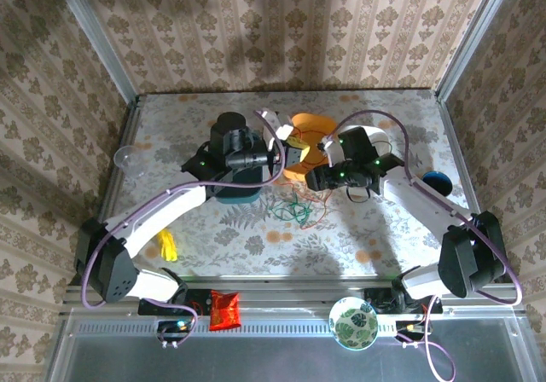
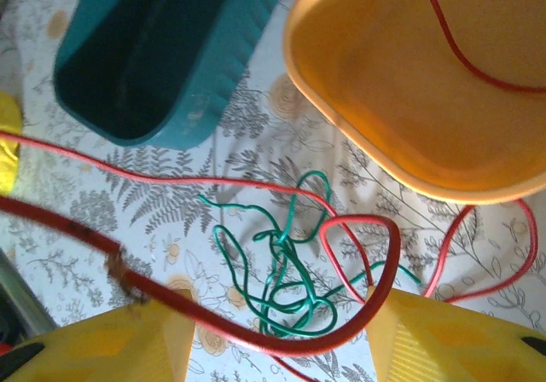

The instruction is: Untangle the cables

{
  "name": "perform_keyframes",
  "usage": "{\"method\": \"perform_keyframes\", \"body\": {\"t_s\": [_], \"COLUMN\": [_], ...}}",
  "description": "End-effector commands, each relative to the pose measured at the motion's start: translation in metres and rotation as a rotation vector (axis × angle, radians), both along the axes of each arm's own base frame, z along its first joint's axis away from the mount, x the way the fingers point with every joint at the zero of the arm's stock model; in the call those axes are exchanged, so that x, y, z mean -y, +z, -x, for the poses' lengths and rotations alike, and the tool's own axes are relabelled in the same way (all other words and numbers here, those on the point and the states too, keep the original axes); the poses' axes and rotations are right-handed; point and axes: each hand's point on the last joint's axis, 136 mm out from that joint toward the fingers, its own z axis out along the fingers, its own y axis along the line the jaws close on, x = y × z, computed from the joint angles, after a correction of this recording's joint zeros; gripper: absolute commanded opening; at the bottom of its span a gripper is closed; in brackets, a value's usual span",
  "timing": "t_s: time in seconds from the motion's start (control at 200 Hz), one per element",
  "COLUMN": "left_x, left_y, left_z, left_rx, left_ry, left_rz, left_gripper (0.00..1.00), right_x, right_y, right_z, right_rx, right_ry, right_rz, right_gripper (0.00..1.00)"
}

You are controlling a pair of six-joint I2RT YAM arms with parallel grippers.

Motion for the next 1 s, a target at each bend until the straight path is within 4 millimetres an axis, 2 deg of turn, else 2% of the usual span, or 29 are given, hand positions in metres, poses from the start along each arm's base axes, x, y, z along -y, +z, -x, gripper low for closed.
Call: {"method": "perform_keyframes", "body": {"t_s": [0.0,0.13,0.305,0.41,0.485,0.57,0.755,0.845,0.86,0.905,0.995], "left_x": [-0.010,-0.015,-0.019,-0.022,-0.024,-0.025,-0.028,-0.028,-0.029,-0.028,-0.029], "left_y": [0.027,0.032,0.038,0.045,0.050,0.060,0.084,0.087,0.088,0.088,0.087], "left_z": [0.008,0.007,0.007,0.007,0.007,0.009,0.014,0.015,0.015,0.015,0.016], "left_rx": [0.062,0.067,0.071,0.074,0.083,0.107,0.161,0.167,0.169,0.169,0.168], "left_ry": [-0.038,-0.041,-0.061,-0.069,-0.070,-0.072,-0.072,-0.077,-0.077,-0.078,-0.080], "left_rz": [0.028,0.035,0.048,0.066,0.076,0.099,0.150,0.154,0.155,0.154,0.152], "left_gripper": [0.00,0.00,0.00,0.00,0.00,0.00,0.00,0.00,0.00,0.00,0.00], "right_x": [-0.004,0.008,0.024,0.031,0.028,0.020,0.010,0.005,0.003,0.002,-0.002], "right_y": [0.037,0.043,0.052,0.059,0.062,0.053,0.004,-0.012,-0.021,-0.030,-0.039], "right_z": [0.011,0.021,0.024,0.019,0.018,0.018,0.019,0.016,0.015,0.012,0.004], "right_rx": [0.077,0.099,0.121,0.114,0.090,0.038,-0.098,-0.121,-0.142,-0.157,-0.165], "right_ry": [0.094,0.105,0.079,0.035,0.029,0.031,-0.011,-0.022,-0.025,-0.033,-0.047], "right_rz": [-0.028,0.024,0.030,-0.046,-0.128,-0.174,-0.148,-0.137,-0.126,-0.118,-0.123], "right_gripper": [0.57,0.58,0.60,0.61,0.61,0.61,0.60,0.60,0.60,0.59,0.58]}}
